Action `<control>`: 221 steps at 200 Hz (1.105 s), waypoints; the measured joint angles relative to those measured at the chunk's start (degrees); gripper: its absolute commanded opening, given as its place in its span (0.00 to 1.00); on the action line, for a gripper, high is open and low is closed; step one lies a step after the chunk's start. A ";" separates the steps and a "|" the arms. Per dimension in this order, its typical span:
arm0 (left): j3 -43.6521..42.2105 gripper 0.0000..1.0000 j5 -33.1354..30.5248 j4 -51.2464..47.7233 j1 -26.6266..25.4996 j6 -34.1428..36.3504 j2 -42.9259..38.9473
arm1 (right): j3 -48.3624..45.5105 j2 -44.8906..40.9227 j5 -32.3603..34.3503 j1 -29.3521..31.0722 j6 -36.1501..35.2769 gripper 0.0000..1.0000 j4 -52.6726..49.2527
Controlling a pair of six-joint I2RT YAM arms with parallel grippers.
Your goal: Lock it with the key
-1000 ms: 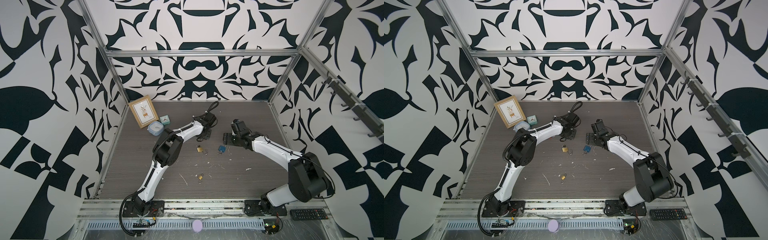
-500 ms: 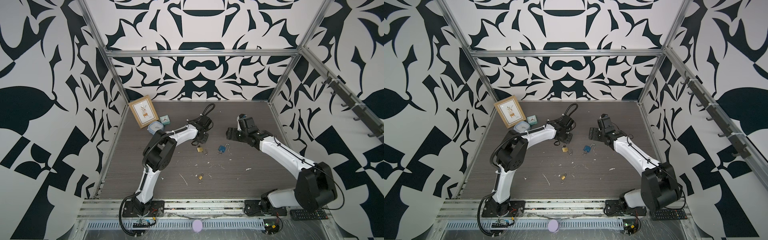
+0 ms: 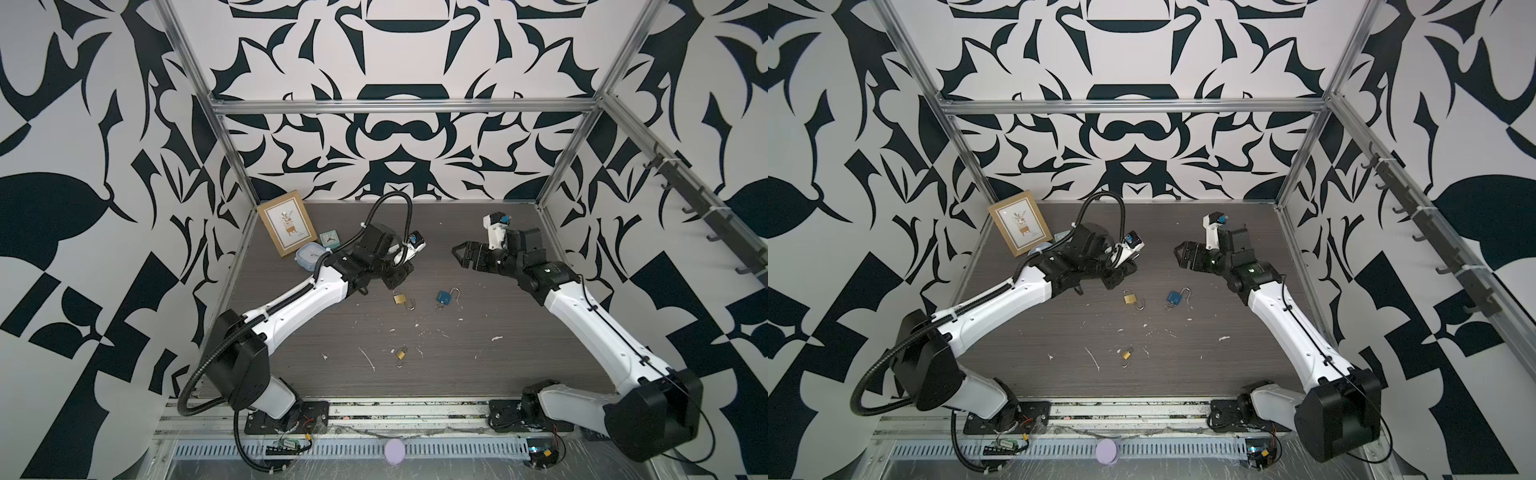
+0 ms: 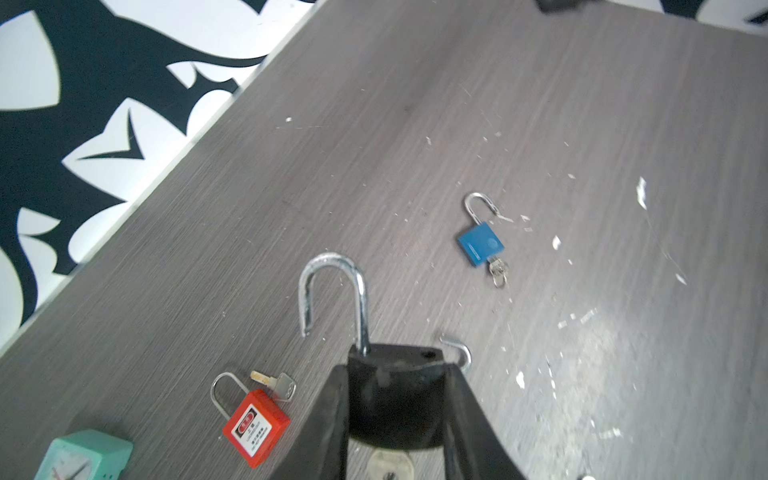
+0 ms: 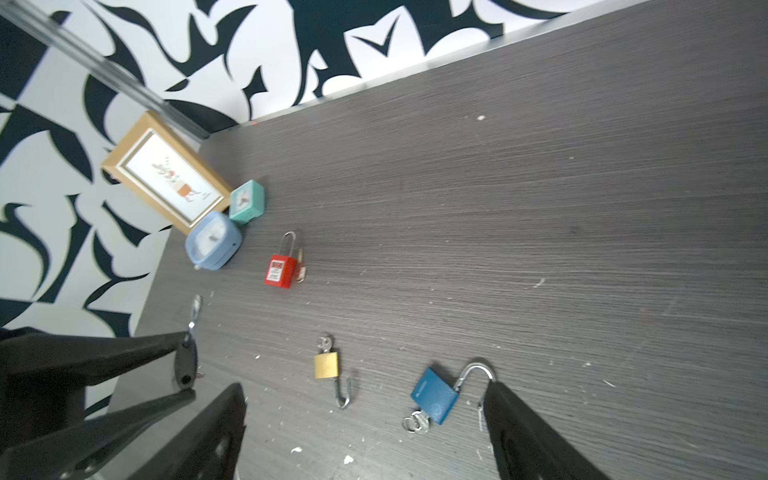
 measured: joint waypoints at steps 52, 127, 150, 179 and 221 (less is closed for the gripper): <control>-13.05 0.00 9.86 4.98 -0.15 16.13 -11.34 | 0.07 0.20 -10.82 1.36 -0.94 0.88 2.36; -13.35 0.00 12.09 6.67 -0.22 21.92 -12.17 | 4.87 7.96 -11.87 12.70 -5.38 0.81 -1.03; -13.38 0.00 12.17 6.88 -0.37 22.62 -12.55 | 5.07 8.85 -10.73 13.11 -5.92 0.79 -2.23; -13.70 0.00 12.15 7.15 -0.55 23.32 -12.94 | 5.09 8.94 -8.70 13.14 -6.73 0.75 -3.34; -13.94 0.00 11.52 7.52 -0.55 23.65 -12.98 | 5.09 9.31 -7.06 13.16 -7.28 0.67 -4.31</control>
